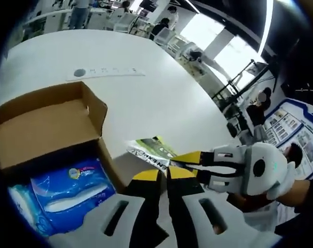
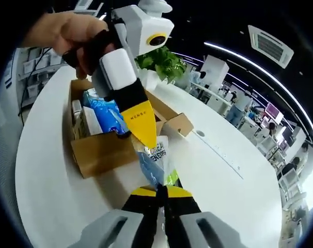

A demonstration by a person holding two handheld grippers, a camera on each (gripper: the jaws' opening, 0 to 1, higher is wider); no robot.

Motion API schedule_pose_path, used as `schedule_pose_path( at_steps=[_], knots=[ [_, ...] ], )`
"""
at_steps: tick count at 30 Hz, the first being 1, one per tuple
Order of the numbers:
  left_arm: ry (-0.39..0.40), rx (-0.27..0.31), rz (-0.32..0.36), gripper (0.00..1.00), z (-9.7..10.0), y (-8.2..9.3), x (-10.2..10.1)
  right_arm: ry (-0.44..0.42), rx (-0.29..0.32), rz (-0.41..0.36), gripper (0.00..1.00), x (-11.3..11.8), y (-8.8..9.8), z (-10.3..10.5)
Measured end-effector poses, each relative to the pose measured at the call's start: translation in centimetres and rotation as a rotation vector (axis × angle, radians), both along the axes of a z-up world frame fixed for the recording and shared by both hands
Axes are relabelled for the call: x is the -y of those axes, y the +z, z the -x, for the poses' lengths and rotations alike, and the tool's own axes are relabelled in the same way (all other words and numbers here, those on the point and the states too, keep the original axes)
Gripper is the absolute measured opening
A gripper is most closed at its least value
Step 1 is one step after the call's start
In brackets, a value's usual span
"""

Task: Operate the shoe box by opening the lid, removing the specified soft item, and placing it in the target area until the item is outside and the box remains undamaged.

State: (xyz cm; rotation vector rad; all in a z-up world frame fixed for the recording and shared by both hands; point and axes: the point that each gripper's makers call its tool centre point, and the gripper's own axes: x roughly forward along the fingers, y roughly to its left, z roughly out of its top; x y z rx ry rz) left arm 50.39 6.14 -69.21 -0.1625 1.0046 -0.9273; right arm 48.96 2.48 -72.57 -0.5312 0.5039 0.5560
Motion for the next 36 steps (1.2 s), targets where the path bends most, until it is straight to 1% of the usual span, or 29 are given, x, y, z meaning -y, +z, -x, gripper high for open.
schedule_pose_path(
  at_steps=[5,9,13,19,27,31,34,36],
  knots=[
    [-0.01,0.038,-0.003,0.07,-0.5,0.5,-0.9,0.016,-0.001,0.018,0.0,0.0,-0.3,0.0],
    [0.006,0.06,0.01,0.09,-1.2,1.1,-1.8,0.03,-0.009,0.036,0.0,-0.2,-0.8,0.1],
    [0.014,0.071,0.003,0.09,-1.6,1.3,-2.8,0.039,-0.017,0.052,0.0,-0.4,-1.2,0.0],
    [0.041,0.086,0.01,0.1,-1.6,1.7,-4.3,0.05,-0.042,0.091,0.0,-0.4,-2.6,-0.1],
    [0.075,0.101,0.005,0.1,-1.8,2.0,-6.7,0.044,-0.077,0.096,0.01,-0.5,-4.0,-0.1],
    [0.094,0.11,-0.003,0.1,-1.9,2.1,-8.2,0.043,-0.096,0.095,0.03,-0.9,-4.6,-0.1],
    [0.112,0.112,-0.005,0.1,-2.1,2.1,-9.4,0.022,-0.115,0.082,0.04,-1.1,-5.0,-0.2],
    [0.122,0.123,-0.008,0.1,-2.2,2.2,-10.2,0.018,-0.118,0.077,0.05,-1.3,-5.2,-0.3]
  ],
)
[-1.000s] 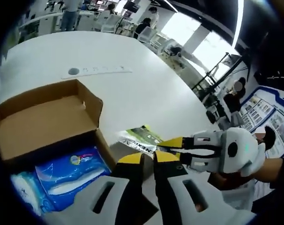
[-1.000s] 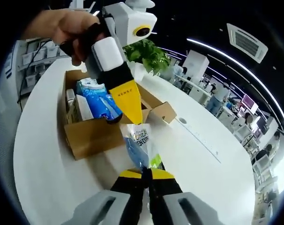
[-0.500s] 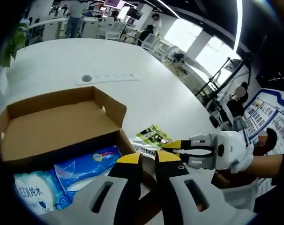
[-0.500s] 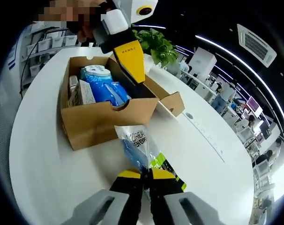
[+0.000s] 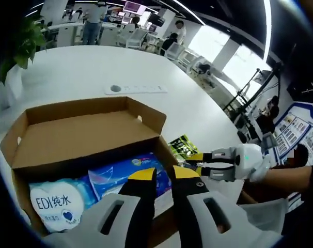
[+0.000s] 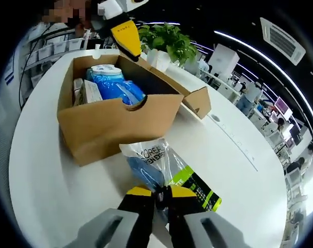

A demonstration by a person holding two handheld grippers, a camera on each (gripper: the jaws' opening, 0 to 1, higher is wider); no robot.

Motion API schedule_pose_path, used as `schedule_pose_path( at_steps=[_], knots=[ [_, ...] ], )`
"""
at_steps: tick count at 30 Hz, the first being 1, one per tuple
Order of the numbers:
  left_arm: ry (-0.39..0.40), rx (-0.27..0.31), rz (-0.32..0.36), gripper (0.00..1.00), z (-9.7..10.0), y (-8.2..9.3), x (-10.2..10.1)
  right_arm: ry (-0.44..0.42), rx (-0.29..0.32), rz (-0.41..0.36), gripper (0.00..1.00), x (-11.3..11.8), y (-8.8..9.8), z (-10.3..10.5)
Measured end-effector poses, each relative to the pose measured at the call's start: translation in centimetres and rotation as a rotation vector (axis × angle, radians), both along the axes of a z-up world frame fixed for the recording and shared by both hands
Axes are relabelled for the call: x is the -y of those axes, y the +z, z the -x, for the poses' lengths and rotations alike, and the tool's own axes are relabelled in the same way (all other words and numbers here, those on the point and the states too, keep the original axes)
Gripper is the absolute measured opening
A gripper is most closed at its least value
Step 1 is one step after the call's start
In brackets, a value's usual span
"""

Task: Operate the shoe box by opening the lid, removing the specified soft item, and placing it in the target area until the item is outside and the box remains undamaged.

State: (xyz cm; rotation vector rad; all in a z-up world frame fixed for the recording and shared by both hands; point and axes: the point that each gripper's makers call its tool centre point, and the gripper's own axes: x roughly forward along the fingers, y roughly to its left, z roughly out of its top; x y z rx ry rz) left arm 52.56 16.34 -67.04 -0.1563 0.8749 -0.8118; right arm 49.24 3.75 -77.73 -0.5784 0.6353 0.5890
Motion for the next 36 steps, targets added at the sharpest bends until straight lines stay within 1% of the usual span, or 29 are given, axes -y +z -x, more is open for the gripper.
schedule_pose_path(
  at_steps=[7,9,12,17,20,23,27,32,36],
  knots=[
    [0.034,0.006,-0.024,0.11,-0.3,-0.2,-2.9,-0.032,-0.02,-0.009,0.07,0.0,-0.5,-0.4],
    [0.041,0.007,-0.027,0.11,-0.3,-0.3,-3.5,-0.051,-0.039,-0.011,0.1,0.2,-1.0,-0.5],
    [0.053,0.013,-0.037,0.11,-0.3,-0.3,-4.7,-0.052,-0.066,-0.027,0.15,0.0,-1.4,-0.1],
    [0.063,0.037,-0.042,0.12,-0.4,-0.2,-6.0,-0.048,-0.063,-0.027,0.15,-0.1,-1.3,0.0],
    [0.055,0.056,-0.056,0.13,-0.5,-0.2,-6.8,-0.039,-0.066,-0.024,0.16,0.0,-1.3,0.1],
    [0.059,0.057,-0.066,0.14,-0.6,-0.3,-7.7,-0.025,-0.09,-0.05,0.19,-0.3,-1.2,0.6],
    [0.066,0.063,-0.073,0.14,-0.7,-0.3,-8.6,-0.017,-0.093,-0.044,0.2,-0.3,-1.3,0.7],
    [0.046,0.083,-0.1,0.16,-0.9,-0.5,-9.8,-0.007,-0.106,-0.029,0.21,-0.2,-1.2,1.2],
    [0.035,0.101,-0.106,0.17,-1.2,-0.4,-10.2,-0.006,-0.108,-0.046,0.21,-0.2,-0.7,1.5]
  ],
)
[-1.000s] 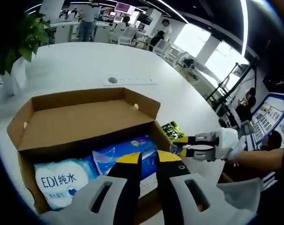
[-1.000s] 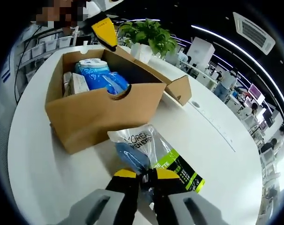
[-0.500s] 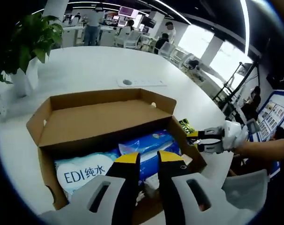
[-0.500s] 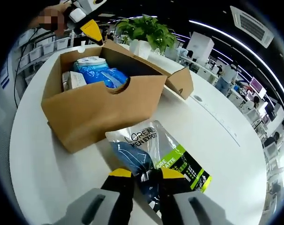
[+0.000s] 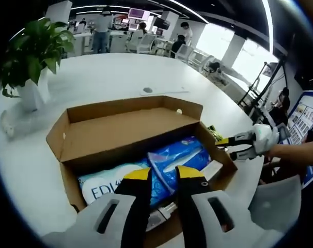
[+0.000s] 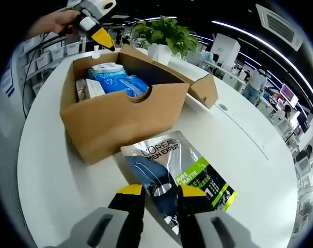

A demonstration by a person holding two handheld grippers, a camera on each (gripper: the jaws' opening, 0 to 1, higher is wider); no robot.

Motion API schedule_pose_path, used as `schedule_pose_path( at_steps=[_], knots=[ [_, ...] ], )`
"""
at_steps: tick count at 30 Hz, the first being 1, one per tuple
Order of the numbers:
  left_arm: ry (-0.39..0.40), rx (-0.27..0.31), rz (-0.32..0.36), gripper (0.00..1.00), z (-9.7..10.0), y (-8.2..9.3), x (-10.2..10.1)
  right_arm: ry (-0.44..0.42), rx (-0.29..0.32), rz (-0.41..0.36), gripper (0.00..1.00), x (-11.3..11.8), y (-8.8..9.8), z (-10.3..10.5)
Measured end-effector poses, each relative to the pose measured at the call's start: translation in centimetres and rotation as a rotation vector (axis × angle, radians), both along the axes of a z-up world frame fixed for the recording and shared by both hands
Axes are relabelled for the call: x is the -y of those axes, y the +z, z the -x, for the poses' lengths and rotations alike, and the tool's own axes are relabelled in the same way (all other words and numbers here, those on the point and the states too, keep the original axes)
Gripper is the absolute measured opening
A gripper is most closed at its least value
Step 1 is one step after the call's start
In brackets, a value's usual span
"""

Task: Operate the shoe box by opening the lid, removing the specified soft item, and placing it in the target area until the item is outside and the box remains undamaged.

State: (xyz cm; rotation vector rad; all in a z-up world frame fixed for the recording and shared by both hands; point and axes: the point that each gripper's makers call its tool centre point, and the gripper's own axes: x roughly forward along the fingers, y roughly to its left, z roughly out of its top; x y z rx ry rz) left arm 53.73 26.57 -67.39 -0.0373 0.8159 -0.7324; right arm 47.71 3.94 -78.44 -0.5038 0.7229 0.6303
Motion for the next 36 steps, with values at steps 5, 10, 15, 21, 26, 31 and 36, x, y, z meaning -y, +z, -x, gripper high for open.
schedule_pose_path(
  at_steps=[5,10,15,21,26,31,36],
  knots=[
    [-0.019,0.021,-0.015,0.21,-0.2,0.0,-0.5,-0.002,0.023,-0.025,0.21,-0.2,1.4,0.3],
    [-0.044,0.033,-0.053,0.23,-0.2,-0.3,-1.1,-0.007,0.025,-0.043,0.24,-0.1,2.1,0.7],
    [-0.075,0.055,-0.1,0.26,-0.2,-0.7,-2.0,0.008,0.038,-0.028,0.24,0.0,2.7,0.8],
    [-0.088,0.076,-0.116,0.3,-0.6,-0.4,-3.0,-0.016,0.003,-0.015,0.27,0.9,1.8,0.6],
    [-0.108,0.087,-0.143,0.34,-0.7,-0.5,-4.1,-0.019,0.001,-0.004,0.32,1.2,1.5,0.5],
    [-0.097,0.087,-0.144,0.36,-0.7,-0.4,-5.0,-0.067,-0.045,-0.001,0.35,2.6,0.1,0.6],
    [-0.092,0.087,-0.144,0.37,-0.7,-0.5,-5.5,-0.096,-0.075,-0.022,0.36,3.3,-0.9,0.9]
  ],
)
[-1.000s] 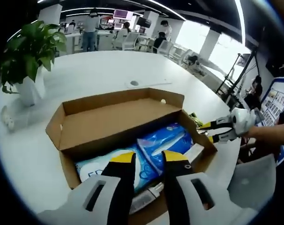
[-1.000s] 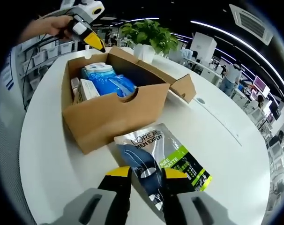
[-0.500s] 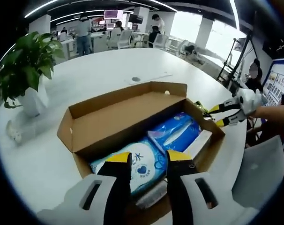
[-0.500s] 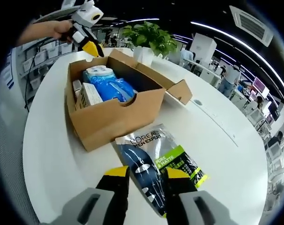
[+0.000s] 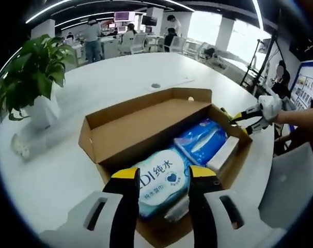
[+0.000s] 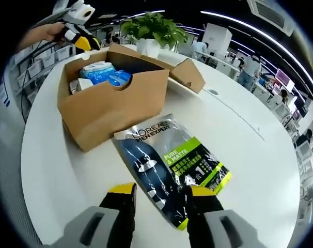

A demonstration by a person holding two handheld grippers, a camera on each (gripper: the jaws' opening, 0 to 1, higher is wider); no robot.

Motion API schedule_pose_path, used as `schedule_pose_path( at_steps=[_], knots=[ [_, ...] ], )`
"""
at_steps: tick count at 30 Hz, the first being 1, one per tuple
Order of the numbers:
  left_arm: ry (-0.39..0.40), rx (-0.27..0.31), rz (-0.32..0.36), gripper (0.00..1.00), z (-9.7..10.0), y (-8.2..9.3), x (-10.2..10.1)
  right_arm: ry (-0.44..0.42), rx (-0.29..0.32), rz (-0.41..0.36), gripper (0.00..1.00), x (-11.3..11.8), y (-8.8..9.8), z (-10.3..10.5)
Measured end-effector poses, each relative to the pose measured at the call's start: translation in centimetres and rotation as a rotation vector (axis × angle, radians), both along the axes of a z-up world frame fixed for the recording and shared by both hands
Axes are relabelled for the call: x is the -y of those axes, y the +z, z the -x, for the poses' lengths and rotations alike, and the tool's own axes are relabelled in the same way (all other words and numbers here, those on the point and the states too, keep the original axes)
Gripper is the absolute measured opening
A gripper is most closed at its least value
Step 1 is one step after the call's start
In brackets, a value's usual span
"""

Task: Operate the shoe box by opening the lid, removing the specified soft item, and placing it in the target area until the item is outside and the box remains undamaged.

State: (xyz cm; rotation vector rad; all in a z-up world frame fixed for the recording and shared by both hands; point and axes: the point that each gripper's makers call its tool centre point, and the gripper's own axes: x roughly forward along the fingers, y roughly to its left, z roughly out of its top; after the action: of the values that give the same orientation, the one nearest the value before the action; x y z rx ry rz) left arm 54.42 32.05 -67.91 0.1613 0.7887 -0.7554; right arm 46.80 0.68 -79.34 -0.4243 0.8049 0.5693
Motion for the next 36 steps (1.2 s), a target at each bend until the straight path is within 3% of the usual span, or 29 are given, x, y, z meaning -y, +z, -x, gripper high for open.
schedule_pose_path(
  at_steps=[14,21,36],
  knots=[
    [-0.009,-0.002,-0.003,0.37,-0.2,-0.4,0.0,-0.038,0.002,0.018,0.34,1.7,0.1,-0.4],
    [-0.014,0.001,-0.009,0.37,-0.2,-0.3,0.0,-0.03,0.001,0.011,0.33,1.2,0.2,-0.2],
    [-0.087,0.029,-0.047,0.42,0.0,0.2,0.0,0.051,0.074,-0.017,0.37,-0.8,5.0,-0.5]
  ],
)
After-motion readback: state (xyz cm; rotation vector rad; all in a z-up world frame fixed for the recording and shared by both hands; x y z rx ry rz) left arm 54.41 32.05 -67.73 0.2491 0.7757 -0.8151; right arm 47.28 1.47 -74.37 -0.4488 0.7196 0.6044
